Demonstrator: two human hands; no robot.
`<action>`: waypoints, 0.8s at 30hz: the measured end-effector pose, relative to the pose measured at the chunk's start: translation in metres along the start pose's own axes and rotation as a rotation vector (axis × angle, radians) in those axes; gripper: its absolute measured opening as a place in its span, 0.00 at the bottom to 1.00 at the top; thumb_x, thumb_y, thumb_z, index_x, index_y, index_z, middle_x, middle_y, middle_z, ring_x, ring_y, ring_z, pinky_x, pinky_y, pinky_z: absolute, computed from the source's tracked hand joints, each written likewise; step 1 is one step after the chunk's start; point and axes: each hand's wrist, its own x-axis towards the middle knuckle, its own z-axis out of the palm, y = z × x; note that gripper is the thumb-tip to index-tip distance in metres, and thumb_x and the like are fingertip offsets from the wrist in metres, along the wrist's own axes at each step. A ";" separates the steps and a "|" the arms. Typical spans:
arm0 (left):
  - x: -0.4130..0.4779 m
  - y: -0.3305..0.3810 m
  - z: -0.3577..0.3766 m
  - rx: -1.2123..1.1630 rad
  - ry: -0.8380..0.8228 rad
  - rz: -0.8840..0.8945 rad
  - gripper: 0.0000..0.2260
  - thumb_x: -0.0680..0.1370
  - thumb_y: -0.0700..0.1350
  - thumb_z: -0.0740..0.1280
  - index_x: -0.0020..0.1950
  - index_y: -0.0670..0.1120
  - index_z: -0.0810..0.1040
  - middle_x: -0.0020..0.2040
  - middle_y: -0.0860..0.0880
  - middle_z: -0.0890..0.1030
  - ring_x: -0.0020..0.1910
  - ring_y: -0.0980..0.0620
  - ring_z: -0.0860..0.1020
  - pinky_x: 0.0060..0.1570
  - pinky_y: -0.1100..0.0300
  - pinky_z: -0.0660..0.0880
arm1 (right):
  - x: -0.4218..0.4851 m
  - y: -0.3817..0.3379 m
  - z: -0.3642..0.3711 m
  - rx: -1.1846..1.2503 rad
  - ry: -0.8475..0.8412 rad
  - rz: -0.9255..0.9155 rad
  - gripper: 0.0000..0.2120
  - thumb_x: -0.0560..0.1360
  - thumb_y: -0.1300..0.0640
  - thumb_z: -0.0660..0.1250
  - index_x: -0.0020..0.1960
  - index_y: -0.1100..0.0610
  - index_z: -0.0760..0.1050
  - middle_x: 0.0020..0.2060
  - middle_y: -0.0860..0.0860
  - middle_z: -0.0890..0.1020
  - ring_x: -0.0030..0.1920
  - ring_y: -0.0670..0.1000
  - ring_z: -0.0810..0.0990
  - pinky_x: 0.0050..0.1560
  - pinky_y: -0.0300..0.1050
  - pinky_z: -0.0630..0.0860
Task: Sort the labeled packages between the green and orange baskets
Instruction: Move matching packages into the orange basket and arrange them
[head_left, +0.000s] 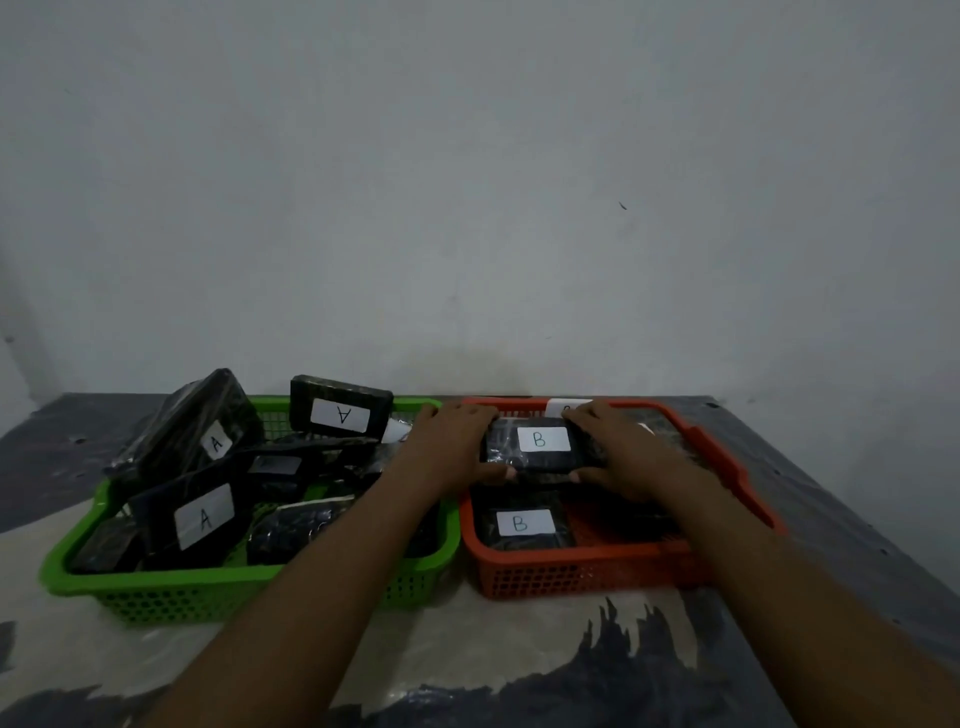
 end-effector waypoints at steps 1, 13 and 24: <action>0.006 0.001 -0.001 0.064 0.007 -0.004 0.30 0.74 0.64 0.68 0.71 0.50 0.72 0.71 0.48 0.73 0.70 0.45 0.68 0.70 0.45 0.61 | 0.006 0.002 0.004 -0.016 0.001 -0.002 0.41 0.73 0.49 0.75 0.79 0.53 0.58 0.75 0.50 0.63 0.74 0.53 0.63 0.74 0.50 0.64; 0.045 0.005 0.010 0.170 -0.091 -0.079 0.26 0.70 0.64 0.73 0.64 0.52 0.77 0.63 0.48 0.78 0.66 0.43 0.70 0.68 0.45 0.58 | 0.048 0.014 0.026 -0.021 -0.045 0.023 0.36 0.73 0.48 0.74 0.77 0.52 0.63 0.73 0.52 0.68 0.71 0.55 0.68 0.70 0.54 0.69; 0.057 0.007 0.027 0.174 -0.055 -0.144 0.26 0.72 0.63 0.71 0.64 0.50 0.76 0.64 0.45 0.77 0.66 0.41 0.68 0.67 0.44 0.60 | 0.057 0.010 0.037 -0.104 -0.094 0.041 0.36 0.76 0.47 0.69 0.79 0.52 0.59 0.76 0.54 0.63 0.73 0.59 0.66 0.74 0.57 0.61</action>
